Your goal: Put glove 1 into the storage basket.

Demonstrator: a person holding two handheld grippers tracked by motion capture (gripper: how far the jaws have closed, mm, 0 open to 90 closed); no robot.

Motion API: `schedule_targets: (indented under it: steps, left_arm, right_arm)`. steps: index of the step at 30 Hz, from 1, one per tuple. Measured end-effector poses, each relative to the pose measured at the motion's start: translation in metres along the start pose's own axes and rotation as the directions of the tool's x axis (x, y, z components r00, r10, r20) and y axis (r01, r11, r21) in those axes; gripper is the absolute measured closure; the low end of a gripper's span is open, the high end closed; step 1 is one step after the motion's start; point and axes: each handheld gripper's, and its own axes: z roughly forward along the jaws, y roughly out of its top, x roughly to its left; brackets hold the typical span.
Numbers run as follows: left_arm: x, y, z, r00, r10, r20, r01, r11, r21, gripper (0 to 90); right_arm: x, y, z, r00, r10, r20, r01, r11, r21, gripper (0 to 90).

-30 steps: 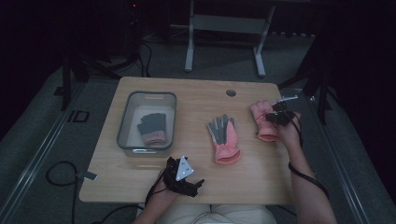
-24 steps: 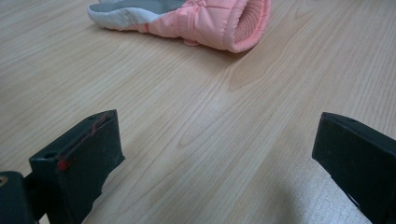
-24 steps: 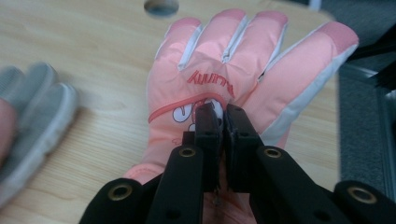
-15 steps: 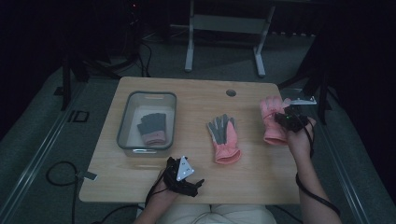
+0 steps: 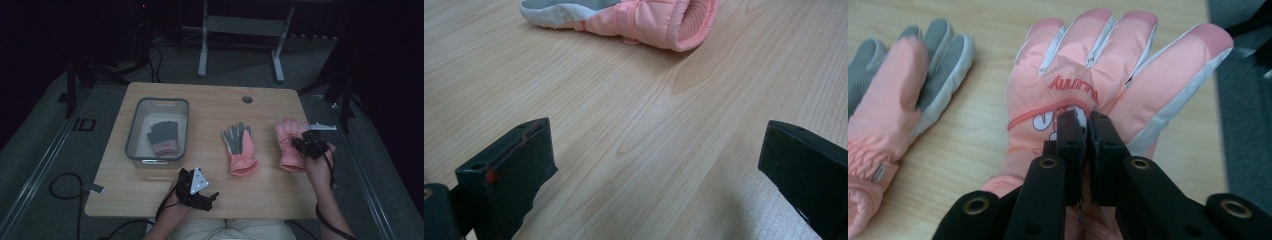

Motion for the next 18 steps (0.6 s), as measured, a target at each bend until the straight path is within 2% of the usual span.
schedule_targets:
  steps: [7,10,12,16,18]
  left_arm:
    - [0.000,0.000,0.000,1.0000,-0.001,0.004,0.001,1.0000,0.000,1.1]
    - [0.000,0.000,0.000,1.0000,-0.002,0.002,0.002,1.0000,0.000,1.1]
    - [-0.001,0.000,0.000,1.0000,0.002,0.002,-0.002,1.0000,0.002,1.1]
    - [0.000,0.000,0.000,1.0000,-0.007,0.006,0.007,1.0000,0.001,1.2]
    - [0.000,0.000,0.000,0.9999,-0.008,0.007,0.008,1.0000,0.001,1.1]
  right_arm:
    - [0.003,-0.011,0.027,0.9996,-0.014,0.023,0.013,0.998,0.058,84.5]
    - [-0.001,-0.019,0.044,0.9997,0.007,0.022,-0.009,0.996,0.091,83.4]
    - [-0.001,-0.019,0.044,0.9995,0.025,0.021,-0.027,0.996,0.086,82.1]
    - [-0.001,-0.013,0.035,0.9998,-0.004,0.022,0.002,0.997,0.073,75.5]
    - [-0.003,-0.010,0.025,0.9999,0.000,0.013,-0.001,0.999,0.050,71.0]
